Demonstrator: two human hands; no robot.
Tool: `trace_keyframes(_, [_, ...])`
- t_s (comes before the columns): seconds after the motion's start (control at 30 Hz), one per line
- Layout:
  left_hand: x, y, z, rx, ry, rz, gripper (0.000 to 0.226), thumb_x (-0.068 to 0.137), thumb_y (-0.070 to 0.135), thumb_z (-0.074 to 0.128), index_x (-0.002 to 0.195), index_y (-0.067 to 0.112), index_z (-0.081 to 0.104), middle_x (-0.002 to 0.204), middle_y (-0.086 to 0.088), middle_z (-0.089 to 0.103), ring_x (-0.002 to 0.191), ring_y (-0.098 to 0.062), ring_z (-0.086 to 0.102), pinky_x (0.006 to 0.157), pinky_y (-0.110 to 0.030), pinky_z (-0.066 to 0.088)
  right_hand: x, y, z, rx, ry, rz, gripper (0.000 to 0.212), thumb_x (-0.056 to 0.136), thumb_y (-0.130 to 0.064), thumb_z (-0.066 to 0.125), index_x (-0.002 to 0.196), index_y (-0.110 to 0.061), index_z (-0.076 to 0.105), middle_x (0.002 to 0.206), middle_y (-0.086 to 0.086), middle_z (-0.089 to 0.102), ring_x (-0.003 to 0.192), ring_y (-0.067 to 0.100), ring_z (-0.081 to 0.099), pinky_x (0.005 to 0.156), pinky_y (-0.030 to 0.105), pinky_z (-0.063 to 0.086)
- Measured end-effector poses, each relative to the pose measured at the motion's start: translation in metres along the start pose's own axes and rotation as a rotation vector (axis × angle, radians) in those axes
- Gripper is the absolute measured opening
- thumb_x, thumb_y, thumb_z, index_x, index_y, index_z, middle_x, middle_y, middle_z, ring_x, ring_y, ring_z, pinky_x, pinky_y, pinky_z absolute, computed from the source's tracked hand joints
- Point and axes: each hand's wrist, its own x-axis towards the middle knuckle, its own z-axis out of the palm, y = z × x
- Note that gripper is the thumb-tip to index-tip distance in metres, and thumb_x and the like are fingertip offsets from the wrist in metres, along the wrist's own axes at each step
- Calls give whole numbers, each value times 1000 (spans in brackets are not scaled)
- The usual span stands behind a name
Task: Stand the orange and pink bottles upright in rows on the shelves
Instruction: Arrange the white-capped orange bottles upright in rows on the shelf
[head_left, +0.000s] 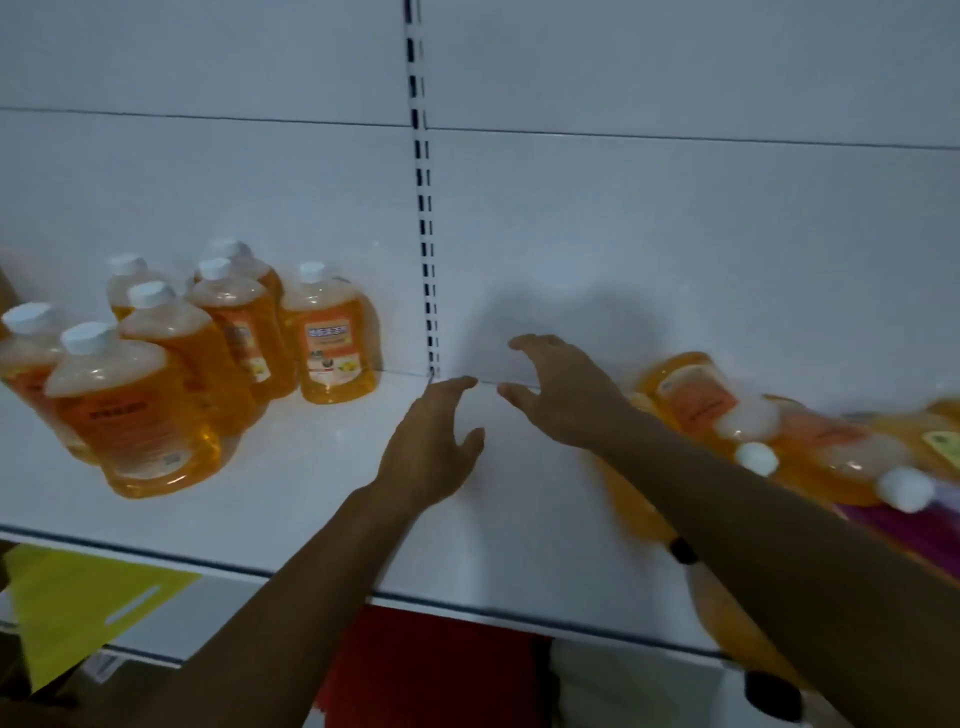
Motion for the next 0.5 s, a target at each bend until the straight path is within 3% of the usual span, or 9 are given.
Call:
trace_keyframes(0.17, [9,69,34,-85,-217,170,62,93,19,61,149,17,33,152,-2,37,138,-19,35,112,-24,24,-51,63,-53,-126,2,92,50,95,-37,55,141,-22,42,144,1,45,132,24,40,106,38,36])
trace_keyframes(0.33, [14,101,56,-132,-207,195,50,98,18,52,146,13,38,149,-5,42,138,-20,35,105,-16,19,-87,107,-82,-120,15,106,40,90,-32,48,129,-24,52,135,0,50,125,24,46,103,42,41])
trace_keyframes(0.43, [15,116,62,-164,-212,186,47,100,24,50,145,15,40,147,-6,44,136,-20,37,108,-24,24,-98,121,-91,-144,-2,93,50,85,-34,58,134,-28,47,142,-3,43,133,25,36,108,43,37])
trace_keyframes(0.5, [16,126,65,-180,-233,179,50,98,30,51,145,17,40,145,-6,45,133,-21,41,111,-34,32,-101,126,-94,-172,-110,98,66,78,-36,67,137,-36,38,148,-4,34,136,27,30,107,44,36])
